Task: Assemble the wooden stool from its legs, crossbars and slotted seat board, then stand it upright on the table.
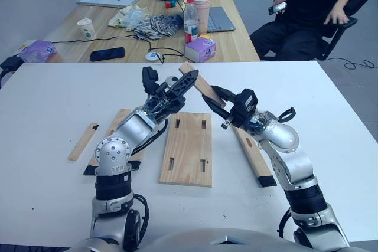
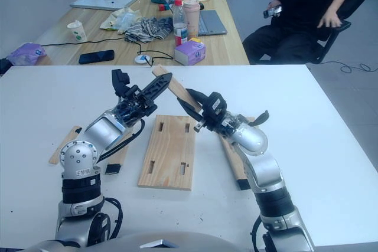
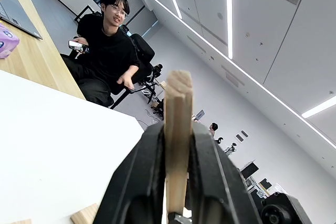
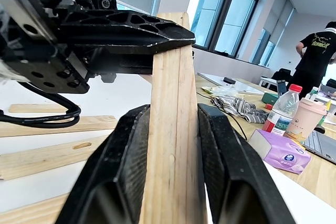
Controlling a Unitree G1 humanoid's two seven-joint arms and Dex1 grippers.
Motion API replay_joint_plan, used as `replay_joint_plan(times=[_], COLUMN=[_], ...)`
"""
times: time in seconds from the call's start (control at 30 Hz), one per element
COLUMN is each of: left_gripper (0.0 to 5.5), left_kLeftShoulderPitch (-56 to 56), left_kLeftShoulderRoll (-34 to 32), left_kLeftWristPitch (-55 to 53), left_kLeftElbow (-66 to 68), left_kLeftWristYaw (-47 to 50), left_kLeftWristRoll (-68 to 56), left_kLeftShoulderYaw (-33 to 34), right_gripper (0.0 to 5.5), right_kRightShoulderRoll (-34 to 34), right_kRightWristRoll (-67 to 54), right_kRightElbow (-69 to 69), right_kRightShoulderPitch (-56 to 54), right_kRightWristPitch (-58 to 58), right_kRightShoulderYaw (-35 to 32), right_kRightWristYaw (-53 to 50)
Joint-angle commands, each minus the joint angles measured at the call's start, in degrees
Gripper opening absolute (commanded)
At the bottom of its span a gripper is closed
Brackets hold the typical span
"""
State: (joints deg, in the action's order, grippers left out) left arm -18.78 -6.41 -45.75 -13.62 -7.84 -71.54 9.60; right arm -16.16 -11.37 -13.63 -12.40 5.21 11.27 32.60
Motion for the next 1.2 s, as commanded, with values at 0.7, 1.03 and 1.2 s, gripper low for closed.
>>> replay_joint_plan(times=[0.7,1.03,1.2], left_gripper=[0.37,0.37,0.37], left_kLeftShoulderPitch=[12.7,18.4,19.2], left_kLeftShoulderRoll=[-16.4,-14.8,-13.6], left_kLeftWristPitch=[10.0,14.7,16.4], left_kLeftElbow=[1.2,4.9,7.4], left_kLeftWristYaw=[-3.0,-6.3,-7.1], left_kLeftWristRoll=[25.5,33.2,34.9], left_kLeftShoulderYaw=[11.8,10.0,9.9], right_gripper=[2.31,2.31,2.31], right_kRightShoulderRoll=[-7.0,-7.7,-7.6], right_kRightWristRoll=[2.2,2.7,2.9], right_kRightElbow=[5.0,5.5,5.6], right_kRightShoulderPitch=[6.3,6.8,6.6], right_kRightWristPitch=[-1.6,-1.6,-1.4], right_kRightShoulderYaw=[-7.8,-7.6,-7.5], right_kRightWristYaw=[-0.3,0.5,0.7])
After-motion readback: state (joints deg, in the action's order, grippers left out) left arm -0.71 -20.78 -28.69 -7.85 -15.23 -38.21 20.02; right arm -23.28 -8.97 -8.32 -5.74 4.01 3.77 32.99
